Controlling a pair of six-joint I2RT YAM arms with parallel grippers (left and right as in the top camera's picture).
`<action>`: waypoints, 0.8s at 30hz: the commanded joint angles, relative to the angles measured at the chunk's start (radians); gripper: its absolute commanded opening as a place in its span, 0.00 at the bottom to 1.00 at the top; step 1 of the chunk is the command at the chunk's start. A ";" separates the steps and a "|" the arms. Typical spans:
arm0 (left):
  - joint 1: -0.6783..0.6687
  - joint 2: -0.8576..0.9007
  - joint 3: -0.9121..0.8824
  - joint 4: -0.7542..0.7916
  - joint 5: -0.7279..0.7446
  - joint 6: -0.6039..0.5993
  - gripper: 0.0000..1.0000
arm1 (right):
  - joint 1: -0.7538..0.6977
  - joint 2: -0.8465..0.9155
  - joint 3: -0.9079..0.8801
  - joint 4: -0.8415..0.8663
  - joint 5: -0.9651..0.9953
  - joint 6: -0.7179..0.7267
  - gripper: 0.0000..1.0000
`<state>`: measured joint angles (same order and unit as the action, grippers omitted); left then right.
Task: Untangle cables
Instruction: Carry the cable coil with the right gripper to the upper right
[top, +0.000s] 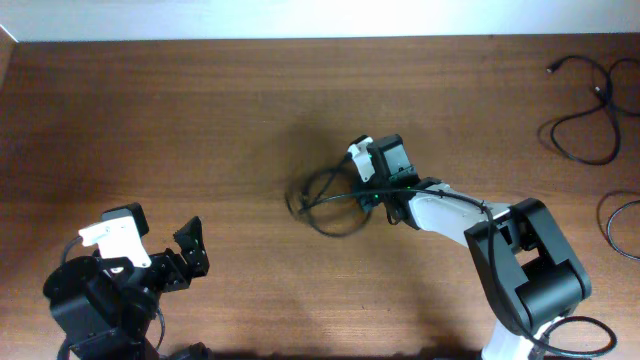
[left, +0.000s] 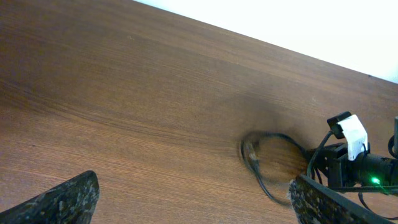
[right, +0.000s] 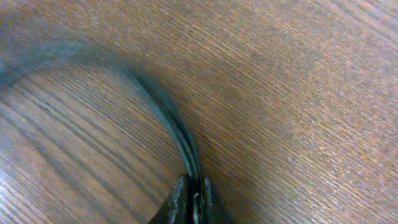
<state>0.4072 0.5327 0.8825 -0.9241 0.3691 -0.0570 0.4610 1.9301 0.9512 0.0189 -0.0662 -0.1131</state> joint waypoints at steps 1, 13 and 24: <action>0.006 -0.002 0.000 0.002 -0.003 0.004 0.99 | -0.008 0.128 -0.062 -0.096 0.247 -0.040 0.04; 0.006 -0.002 0.000 0.002 -0.003 0.005 0.99 | -0.719 0.073 0.304 0.152 0.048 -0.040 0.04; 0.006 -0.002 0.000 0.002 -0.003 0.004 0.99 | -0.669 -0.183 0.307 -0.182 0.194 -0.028 0.99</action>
<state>0.4072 0.5327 0.8822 -0.9230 0.3687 -0.0570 -0.2375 1.9137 1.2453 -0.0441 0.1097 -0.1532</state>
